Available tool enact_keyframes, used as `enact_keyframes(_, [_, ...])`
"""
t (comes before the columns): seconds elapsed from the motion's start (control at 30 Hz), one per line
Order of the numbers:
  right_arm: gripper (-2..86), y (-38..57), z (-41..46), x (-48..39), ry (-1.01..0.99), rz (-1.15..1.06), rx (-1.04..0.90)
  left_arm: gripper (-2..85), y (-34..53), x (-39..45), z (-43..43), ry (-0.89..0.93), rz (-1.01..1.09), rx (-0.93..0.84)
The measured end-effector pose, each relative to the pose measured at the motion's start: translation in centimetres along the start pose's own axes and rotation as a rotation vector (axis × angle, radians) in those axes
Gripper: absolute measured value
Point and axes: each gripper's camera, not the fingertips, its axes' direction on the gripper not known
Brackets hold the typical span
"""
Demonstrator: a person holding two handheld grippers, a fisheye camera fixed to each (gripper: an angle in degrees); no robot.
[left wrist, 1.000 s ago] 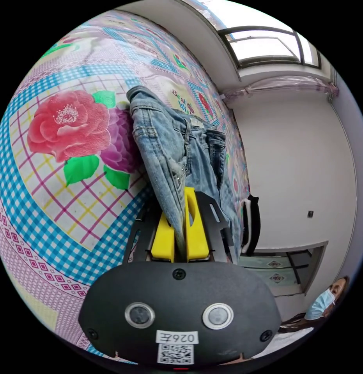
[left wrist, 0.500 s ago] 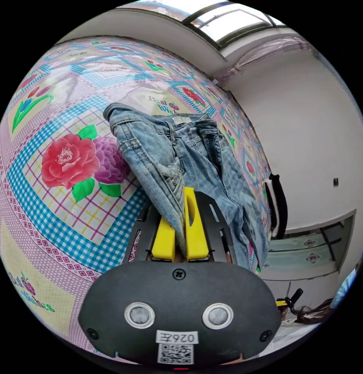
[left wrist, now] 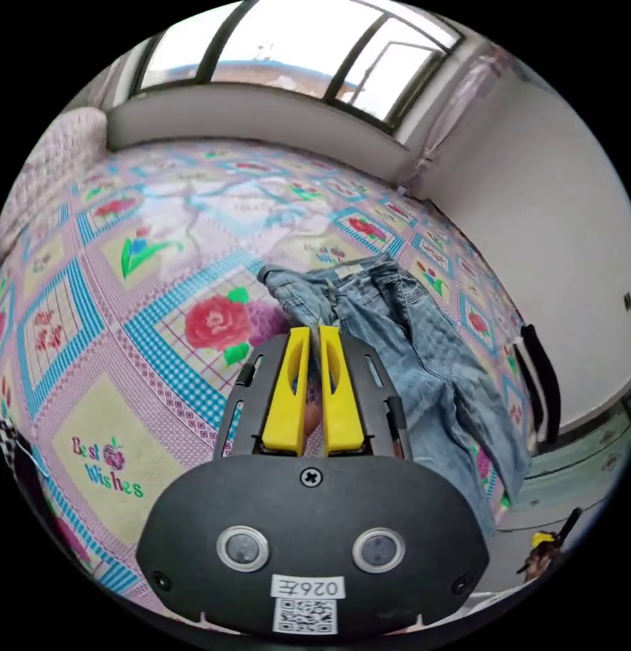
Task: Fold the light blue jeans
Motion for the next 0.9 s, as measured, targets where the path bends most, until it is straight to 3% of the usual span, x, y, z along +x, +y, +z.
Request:
enact_keyframes(0.17, [-0.8,-8.1,2.7,0.9,0.16,-0.085,0.089,0.3,-4.3,14.7,6.3,0.089,0.34,-0.092])
enact_keyframes(0.27, [-0.9,-14.3,6.9,2.8,0.146,-0.126,0.071,-0.2,-4.4,19.9,6.2,-0.037,0.386,-0.086])
enact_keyframes(0.37, [-0.9,-18.0,10.3,4.1,0.127,-0.138,0.003,-0.7,-2.0,18.8,3.0,-0.31,0.385,-0.028])
enact_keyframes(0.47, [-0.9,-18.8,11.2,4.2,0.087,-0.158,0.007,-0.9,-0.4,12.2,1.8,-0.452,0.207,-0.057])
enact_keyframes(0.57, [-0.9,-18.2,11.5,4.9,0.06,-0.138,0.025,-1.0,0.3,11.1,-1.5,-0.352,0.136,0.062])
enact_keyframes(0.63, [-0.9,-17.6,12.0,5.7,0.017,-0.099,0.038,-1.0,-0.4,14.0,-0.8,-0.197,0.213,0.118])
enact_keyframes(0.7, [-0.9,-17.4,12.6,6.1,0.004,-0.07,0.039,-1.0,-2.8,19.9,4.2,0.064,0.398,0.075])
enact_keyframes(0.73, [-0.9,-17.5,12.9,6.2,0.006,-0.056,0.038,-1.0,-3.4,21.5,5.9,0.102,0.443,0.051])
enact_keyframes(0.83, [-0.9,-17.8,13.0,5.9,0.083,-0.051,0.059,-1.0,-6.2,26.6,15.8,0.042,0.557,-0.128])
enact_keyframes(0.9, [-0.9,-18.0,12.6,6.1,0.167,-0.059,0.081,-0.9,-6.9,25.7,22.3,-0.134,0.563,-0.329])
